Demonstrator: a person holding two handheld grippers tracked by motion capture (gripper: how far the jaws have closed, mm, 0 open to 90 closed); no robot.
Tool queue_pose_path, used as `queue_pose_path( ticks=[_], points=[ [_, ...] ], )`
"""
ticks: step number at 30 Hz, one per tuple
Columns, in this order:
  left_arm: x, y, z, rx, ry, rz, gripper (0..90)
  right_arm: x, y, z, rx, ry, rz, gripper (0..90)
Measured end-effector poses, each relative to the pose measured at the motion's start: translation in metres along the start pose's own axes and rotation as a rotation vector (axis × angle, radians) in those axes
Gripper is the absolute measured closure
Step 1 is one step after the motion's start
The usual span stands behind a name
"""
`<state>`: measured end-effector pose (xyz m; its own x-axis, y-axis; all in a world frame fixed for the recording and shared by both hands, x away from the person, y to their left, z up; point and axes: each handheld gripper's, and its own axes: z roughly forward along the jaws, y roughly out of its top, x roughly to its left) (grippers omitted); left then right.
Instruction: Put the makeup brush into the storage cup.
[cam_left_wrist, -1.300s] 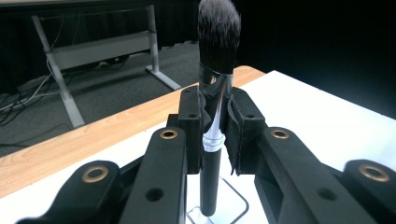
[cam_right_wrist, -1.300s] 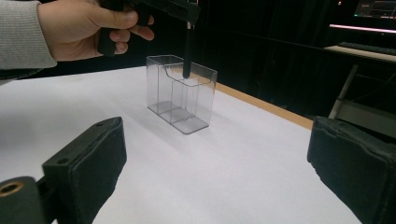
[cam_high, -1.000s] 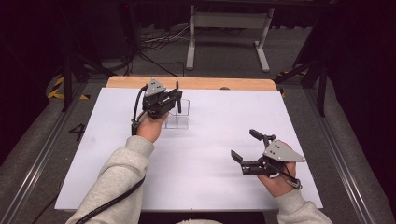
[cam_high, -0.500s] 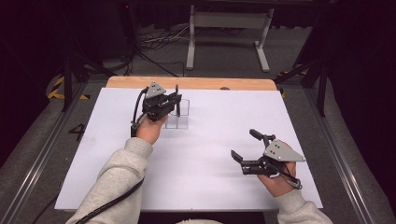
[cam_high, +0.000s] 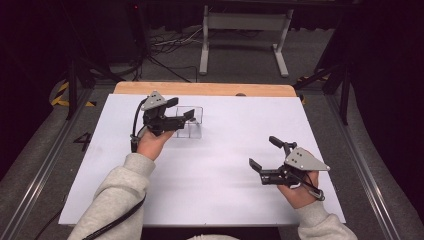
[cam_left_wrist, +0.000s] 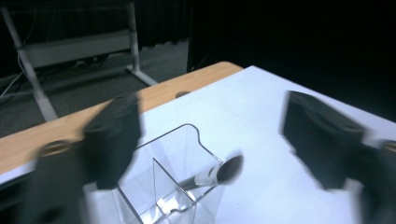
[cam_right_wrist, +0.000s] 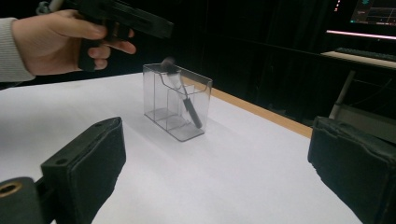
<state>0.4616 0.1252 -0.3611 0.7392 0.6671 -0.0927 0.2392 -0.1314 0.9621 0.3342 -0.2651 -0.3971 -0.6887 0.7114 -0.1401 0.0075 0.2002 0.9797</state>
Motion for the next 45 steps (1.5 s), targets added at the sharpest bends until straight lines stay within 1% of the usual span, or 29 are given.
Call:
queue_pose_path(
  ticks=[1, 2, 3, 4, 8, 10, 12, 14, 17, 20, 21, 22, 24, 28, 29, 30, 33, 34, 38, 41, 42, 45],
  points=[
    [-0.001, 0.0, -0.005, -0.01, -0.003, 0.003, 5.3, -0.002, 0.0, 0.0, 0.0, -0.001, 0.006, 4.5],
    [-0.001, 0.0, -0.01, -0.019, -0.003, 0.01, 5.3, -0.002, 0.0, 0.0, 0.0, -0.001, 0.006, 4.5],
    [-0.003, 0.0, -0.018, -0.032, -0.013, 0.02, 3.6, -0.004, 0.001, -0.001, -0.001, -0.002, 0.007, 4.5],
    [-0.004, 0.0, -0.023, -0.036, -0.016, 0.017, 0.6, -0.005, 0.001, -0.001, -0.001, -0.003, 0.006, 4.4],
    [-0.011, -0.001, -0.044, -0.059, -0.008, 0.025, 0.0, -0.009, 0.003, -0.001, -0.007, 0.001, 0.008, 4.1],
    [-0.014, -0.004, -0.056, -0.068, -0.012, 0.03, 0.0, -0.011, 0.002, -0.001, -0.006, 0.004, 0.011, 4.0],
    [-0.015, -0.007, -0.065, -0.07, -0.012, 0.035, 0.0, -0.015, 0.001, -0.002, -0.005, 0.007, 0.016, 4.0],
    [-0.016, -0.012, -0.076, -0.07, -0.009, 0.036, 0.1, -0.018, 0.0, -0.003, -0.002, -0.002, -0.002, 1.6],
    [-0.017, -0.018, -0.088, -0.075, 0.0, 0.036, 0.1, -0.021, -0.001, -0.004, 0.003, 0.004, -0.018, 0.3],
    [-0.018, -0.025, -0.099, -0.082, 0.009, 0.037, 0.0, -0.023, -0.003, -0.007, 0.022, -0.031, -0.054, 0.3],
    [-0.018, -0.028, -0.102, -0.083, 0.01, 0.031, 0.0, -0.024, -0.004, -0.008, 0.025, -0.031, -0.051, 0.3],
    [-0.017, -0.032, -0.105, -0.084, 0.014, 0.037, 0.1, -0.025, -0.004, -0.01, 0.028, -0.031, -0.045, 0.3],
    [-0.017, -0.038, -0.11, -0.087, 0.016, 0.03, 0.1, -0.027, -0.006, -0.012, 0.025, -0.036, -0.042, 0.3],
    [-0.016, -0.052, -0.12, -0.084, 0.031, 0.035, 0.0, -0.03, -0.01, -0.02, 0.006, -0.04, -0.024, 0.3],
    [-0.016, -0.056, -0.124, -0.082, 0.035, 0.037, 0.1, -0.031, -0.01, -0.021, 0.006, -0.04, -0.023, 0.3],
    [-0.016, -0.056, -0.124, -0.082, 0.035, 0.037, 0.1, -0.031, -0.011, -0.024, 0.008, -0.041, -0.025, 0.3],
    [-0.014, -0.068, -0.135, -0.08, 0.047, 0.029, 0.1, -0.032, -0.012, -0.028, 0.012, -0.039, -0.022, 0.3],
    [-0.014, -0.068, -0.135, -0.08, 0.047, 0.029, 0.1, -0.032, -0.012, -0.028, 0.012, -0.039, -0.022, 0.3],
    [-0.013, -0.08, -0.141, -0.082, 0.065, 0.019, 0.1, -0.033, -0.016, -0.032, 0.011, -0.047, -0.015, 0.3],
    [-0.012, -0.088, -0.144, -0.088, 0.069, 0.021, 0.1, -0.034, -0.022, -0.034, 0.014, -0.054, -0.01, 0.3],
    [-0.012, -0.09, -0.145, -0.082, 0.07, 0.024, 0.1, -0.034, -0.023, -0.034, 0.016, -0.055, -0.009, 0.3],
    [-0.013, -0.096, -0.145, -0.083, 0.078, 0.033, 0.0, -0.035, -0.027, -0.035, 0.017, -0.059, -0.007, 0.3]
  ],
)
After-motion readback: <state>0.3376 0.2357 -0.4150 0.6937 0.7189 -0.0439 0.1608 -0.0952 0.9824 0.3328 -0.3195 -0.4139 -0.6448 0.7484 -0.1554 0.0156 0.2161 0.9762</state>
